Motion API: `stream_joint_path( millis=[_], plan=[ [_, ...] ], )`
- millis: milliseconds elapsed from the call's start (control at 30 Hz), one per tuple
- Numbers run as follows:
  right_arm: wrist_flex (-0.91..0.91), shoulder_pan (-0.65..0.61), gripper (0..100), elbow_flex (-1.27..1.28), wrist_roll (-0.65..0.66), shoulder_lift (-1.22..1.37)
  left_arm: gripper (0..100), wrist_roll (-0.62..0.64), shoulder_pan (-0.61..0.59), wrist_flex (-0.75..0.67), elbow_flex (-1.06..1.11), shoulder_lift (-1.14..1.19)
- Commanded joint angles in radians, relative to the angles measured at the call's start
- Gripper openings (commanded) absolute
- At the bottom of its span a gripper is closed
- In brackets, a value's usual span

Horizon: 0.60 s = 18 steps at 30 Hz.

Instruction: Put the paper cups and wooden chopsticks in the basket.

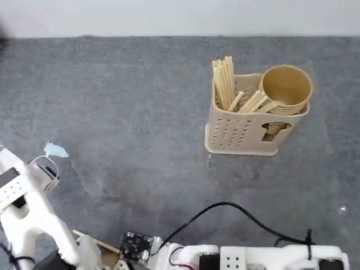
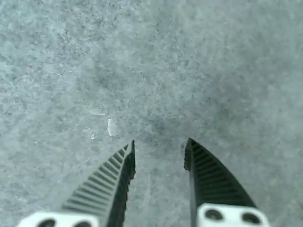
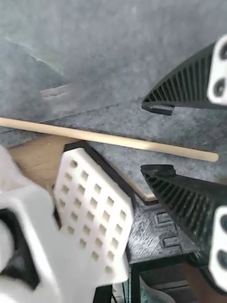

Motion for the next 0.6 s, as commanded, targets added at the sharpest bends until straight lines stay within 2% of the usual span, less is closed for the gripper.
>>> stream_joint_path(
  millis=[0,567],
  plan=[
    [-0.036,-0.038,17.7,0.014,-0.003,-0.018,17,-0.002,-0.002,-0.014,-0.053,-0.032],
    [0.022,-0.036,17.6,-0.005,-0.005,-0.018,17,-0.002,-0.002,-0.014,-0.054,-0.032]
  ],
)
